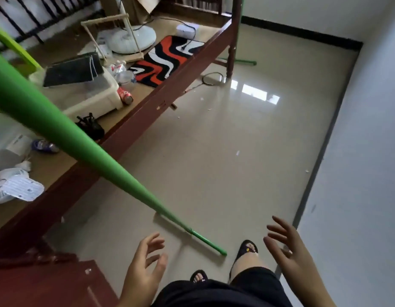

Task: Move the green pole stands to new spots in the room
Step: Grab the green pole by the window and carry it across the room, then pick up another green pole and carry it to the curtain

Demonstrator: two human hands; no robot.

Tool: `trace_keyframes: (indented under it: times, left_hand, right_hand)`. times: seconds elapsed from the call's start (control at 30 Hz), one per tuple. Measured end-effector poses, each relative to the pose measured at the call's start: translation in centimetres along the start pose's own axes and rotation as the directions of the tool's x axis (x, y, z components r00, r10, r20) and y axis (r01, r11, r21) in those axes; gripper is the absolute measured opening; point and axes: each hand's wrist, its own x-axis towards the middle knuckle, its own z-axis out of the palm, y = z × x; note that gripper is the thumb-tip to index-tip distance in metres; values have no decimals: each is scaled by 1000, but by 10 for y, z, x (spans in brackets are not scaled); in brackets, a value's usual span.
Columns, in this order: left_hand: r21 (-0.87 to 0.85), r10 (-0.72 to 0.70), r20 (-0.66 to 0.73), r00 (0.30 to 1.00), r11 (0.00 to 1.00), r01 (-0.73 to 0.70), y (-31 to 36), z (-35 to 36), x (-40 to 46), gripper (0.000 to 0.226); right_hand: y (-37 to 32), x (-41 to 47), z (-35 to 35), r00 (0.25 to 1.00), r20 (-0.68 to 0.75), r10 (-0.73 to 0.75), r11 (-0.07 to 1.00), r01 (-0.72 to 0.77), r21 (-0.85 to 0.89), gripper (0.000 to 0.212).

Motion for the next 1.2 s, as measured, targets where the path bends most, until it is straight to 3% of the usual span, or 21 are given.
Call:
trace_keyframes:
  times: [0.27, 0.67, 0.93, 1.2]
  left_hand:
    - [27, 57, 137, 989, 998, -61, 49, 71, 87, 38]
    - [-9, 188, 183, 965, 982, -190, 180, 256, 281, 36]
    - [0, 183, 171, 968, 983, -186, 233, 324, 411, 35]
    - [7, 248, 197, 949, 967, -254, 320, 384, 617, 36]
  right_hand:
    - [8, 50, -49, 965, -248, 82, 996, -69, 59, 44]
    - [-15, 253, -212, 938, -340, 65, 998, -62, 21, 41]
    - [-26, 386, -269, 926, -361, 111, 993, -94, 64, 42]
    - [-78, 593, -318, 879, -469, 89, 993, -39, 116, 44]
